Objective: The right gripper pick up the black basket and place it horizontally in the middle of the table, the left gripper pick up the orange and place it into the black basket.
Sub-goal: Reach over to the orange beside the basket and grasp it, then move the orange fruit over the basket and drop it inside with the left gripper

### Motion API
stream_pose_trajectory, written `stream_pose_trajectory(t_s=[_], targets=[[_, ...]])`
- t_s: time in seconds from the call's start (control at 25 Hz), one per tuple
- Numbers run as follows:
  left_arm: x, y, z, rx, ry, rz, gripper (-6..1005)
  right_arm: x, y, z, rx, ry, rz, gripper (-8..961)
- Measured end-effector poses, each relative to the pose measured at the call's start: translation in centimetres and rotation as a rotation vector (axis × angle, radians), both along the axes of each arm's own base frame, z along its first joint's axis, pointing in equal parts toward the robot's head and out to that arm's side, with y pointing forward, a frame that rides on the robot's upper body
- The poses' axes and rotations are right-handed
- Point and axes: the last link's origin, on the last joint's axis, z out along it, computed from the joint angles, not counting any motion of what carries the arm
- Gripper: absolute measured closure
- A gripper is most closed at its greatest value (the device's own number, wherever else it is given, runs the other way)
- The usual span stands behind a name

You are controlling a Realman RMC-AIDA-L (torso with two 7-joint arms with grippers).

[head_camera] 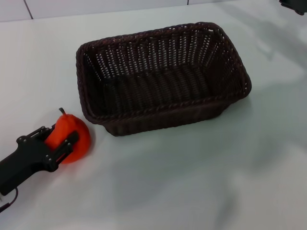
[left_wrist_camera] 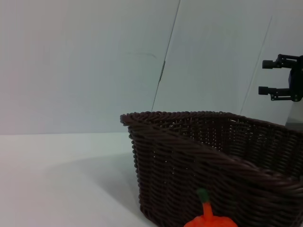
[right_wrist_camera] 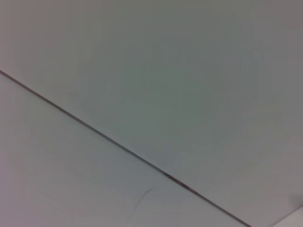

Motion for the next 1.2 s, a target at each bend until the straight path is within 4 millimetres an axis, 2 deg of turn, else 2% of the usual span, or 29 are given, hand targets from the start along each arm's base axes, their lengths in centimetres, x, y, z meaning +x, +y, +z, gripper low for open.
stream_pose_trajectory(t_s=[0.16, 0.44, 0.6, 0.88, 1.04, 1.2], targets=[[0.0, 0.1, 0.1, 0.005, 0.007, -0.006, 491, 0.0, 0.0, 0.0, 0.003, -0.001, -0.004, 158], [-0.2, -0.1, 0.9, 0.039, -0.014, -0.004, 607, 0.0, 0.2, 0.1, 0.015, -0.003, -0.009, 157], [-0.1, -0.5, 2.6, 0.110, -0.075, -0.017, 635, 0.2, 0.1, 0.2, 0.026, 0.003, -0.012, 157], [1.0, -1.4, 7.1, 0.349, -0.279, -0.068, 667, 0.3, 0.0, 0.1, 0.027, 0.004, -0.012, 157], [2.4, 0.3, 8.4, 0.431, -0.427, -0.058, 699, -0.1, 0.0, -0.2, 0.022, 0.003, 0.007, 157], [4.7, 3.5, 7.3, 0.369, -0.484, -0.081, 734, -0.5, 0.1, -0.3, 0.031, 0.004, 0.029, 157]])
